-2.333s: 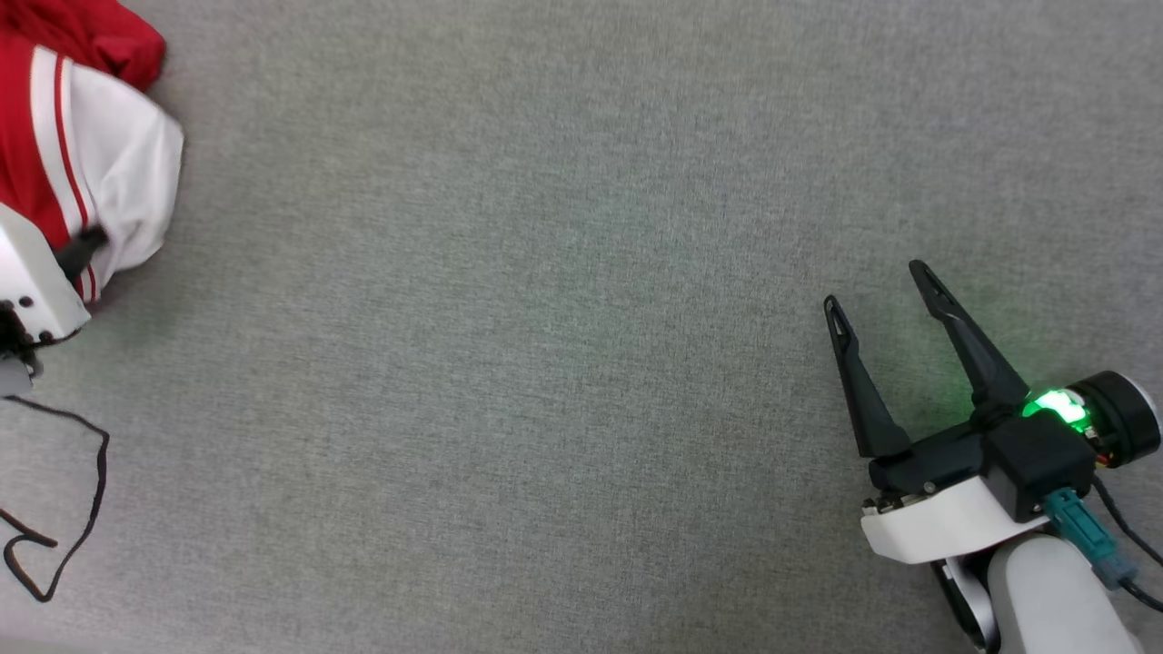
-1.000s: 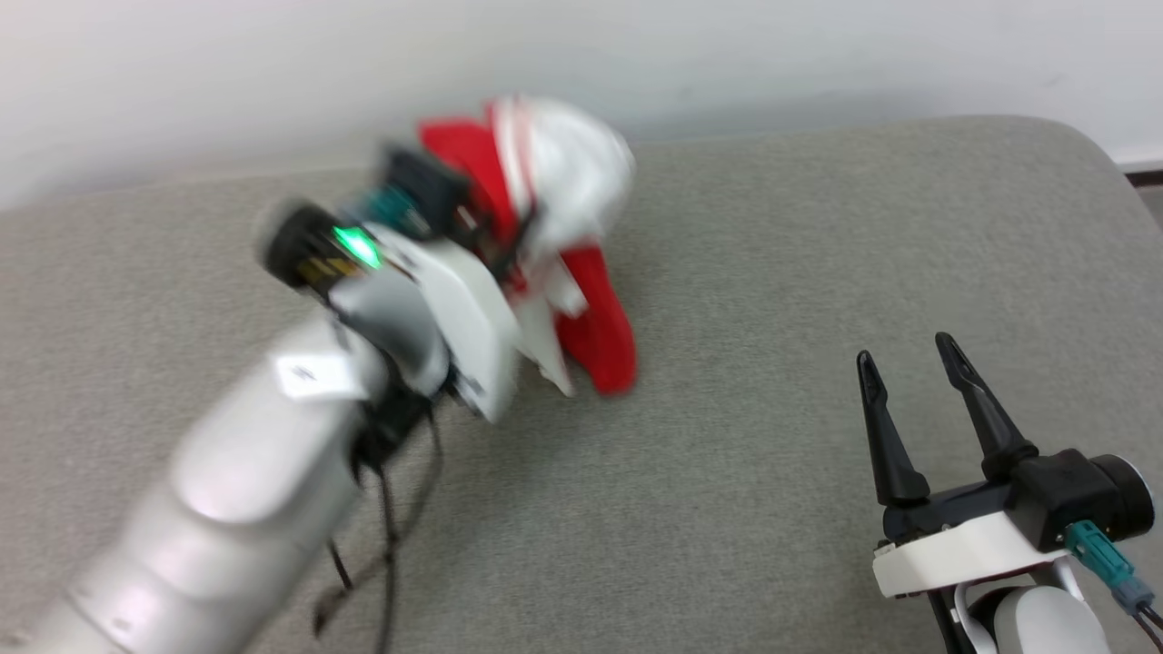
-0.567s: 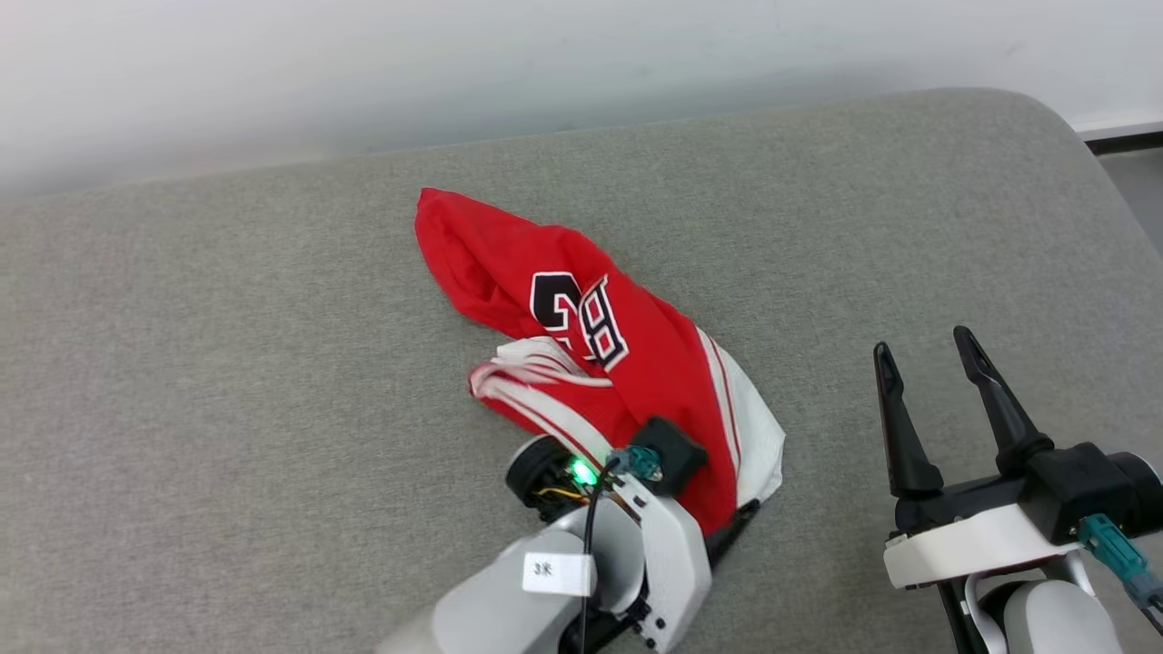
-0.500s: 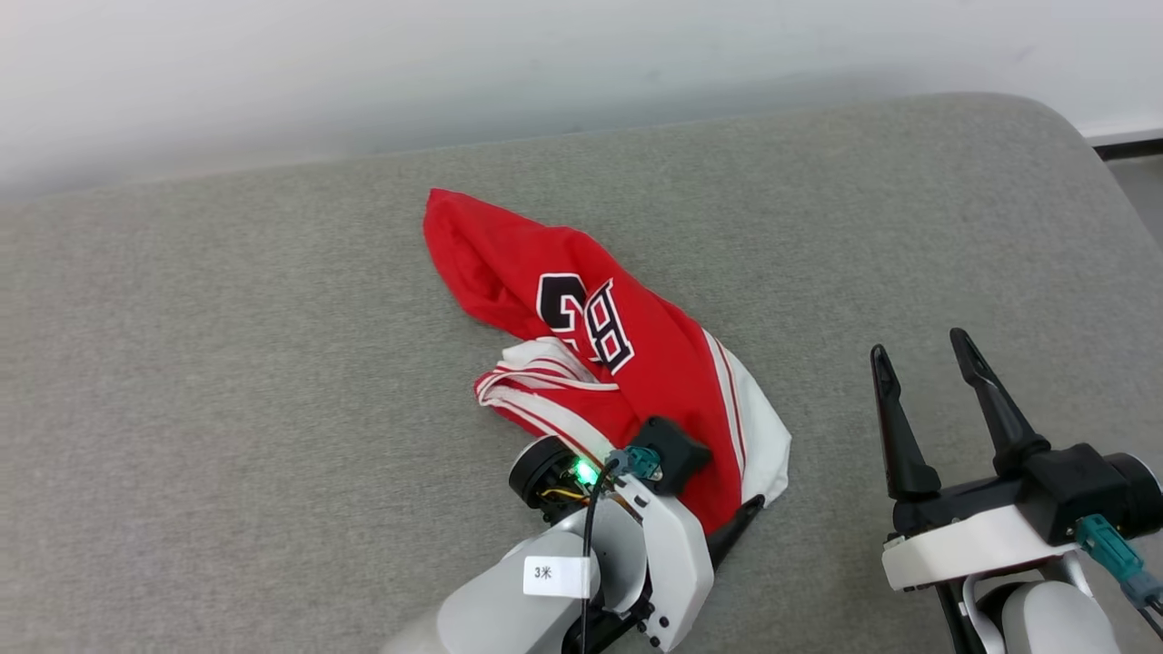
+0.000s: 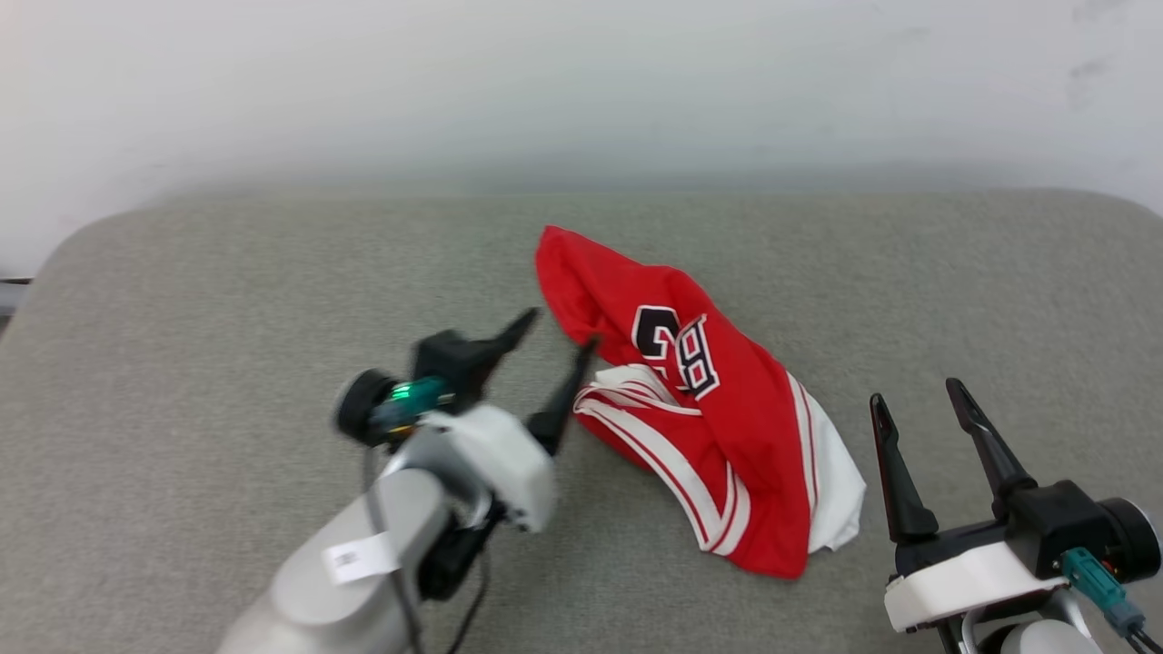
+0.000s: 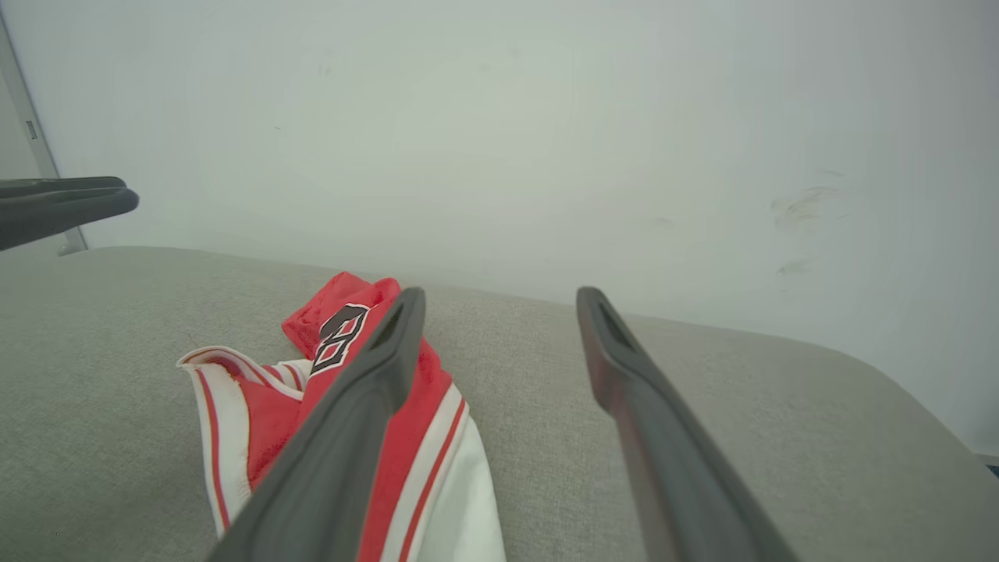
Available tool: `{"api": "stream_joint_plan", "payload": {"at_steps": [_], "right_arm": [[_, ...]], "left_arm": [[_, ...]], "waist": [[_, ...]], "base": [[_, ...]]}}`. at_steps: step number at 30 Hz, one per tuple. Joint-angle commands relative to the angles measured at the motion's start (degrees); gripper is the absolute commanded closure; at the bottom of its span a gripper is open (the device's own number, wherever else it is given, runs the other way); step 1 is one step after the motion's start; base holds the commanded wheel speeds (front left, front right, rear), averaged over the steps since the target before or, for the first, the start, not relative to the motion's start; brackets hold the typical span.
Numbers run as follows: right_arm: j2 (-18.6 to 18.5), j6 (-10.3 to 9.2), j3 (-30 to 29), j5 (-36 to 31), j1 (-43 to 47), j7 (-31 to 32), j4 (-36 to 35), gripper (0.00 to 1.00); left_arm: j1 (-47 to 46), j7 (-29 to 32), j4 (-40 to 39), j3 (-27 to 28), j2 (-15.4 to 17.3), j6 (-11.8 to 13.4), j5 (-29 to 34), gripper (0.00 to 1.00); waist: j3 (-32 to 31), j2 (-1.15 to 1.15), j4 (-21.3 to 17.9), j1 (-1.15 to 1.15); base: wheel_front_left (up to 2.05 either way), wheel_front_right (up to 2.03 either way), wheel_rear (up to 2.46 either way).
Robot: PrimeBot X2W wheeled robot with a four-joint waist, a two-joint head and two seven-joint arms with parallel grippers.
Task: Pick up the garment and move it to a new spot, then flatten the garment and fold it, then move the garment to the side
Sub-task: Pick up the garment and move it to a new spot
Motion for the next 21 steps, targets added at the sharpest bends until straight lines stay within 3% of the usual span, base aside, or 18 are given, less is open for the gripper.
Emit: {"api": "stream_joint_plan", "payload": {"at_steps": [1,2,4,9,15,21], "right_arm": [[0.1,-0.06,-0.2,-0.5,0.9,-0.1,0.0,0.00],[0.1,-0.06,-0.2,-0.5,1.4,-0.1,0.0,0.00],[0.1,-0.06,0.0,-0.6,1.9,-0.1,0.1,0.00],[0.1,-0.06,-0.4,-0.6,2.8,-0.1,-0.1,0.00],[0.1,-0.06,-0.5,-0.2,3.7,-0.1,-0.2,0.00],[0.1,-0.06,-0.1,0.3,3.8,-0.1,-0.4,0.00]], "left_arm": [[2.7,-0.9,-1.5,1.6,2.1,1.3,-0.4,0.00],[5.1,-1.6,-3.5,3.7,5.1,3.0,0.3,0.00],[8.4,-2.0,-5.7,5.6,7.6,4.4,0.9,0.00],[19.4,-2.2,-14.5,13.5,8.7,6.8,2.3,0.00],[30.2,-2.3,-21.6,21.4,4.9,6.2,8.2,0.00],[35.6,-2.3,-23.4,26.9,0.0,2.3,13.8,0.00]], "waist": [[-2.0,0.00,2.3,0.00],[-2.5,0.00,3.2,0.00],[-2.8,0.00,3.8,0.00],[-3.4,0.00,4.7,0.00],[-3.7,0.00,4.9,0.00],[-3.9,0.00,4.3,0.00]], "base": [[0.00,0.00,0.00],[0.00,0.00,0.00],[0.00,0.00,0.00],[0.00,0.00,0.00],[0.00,0.00,0.00],[0.00,0.00,0.00]]}}
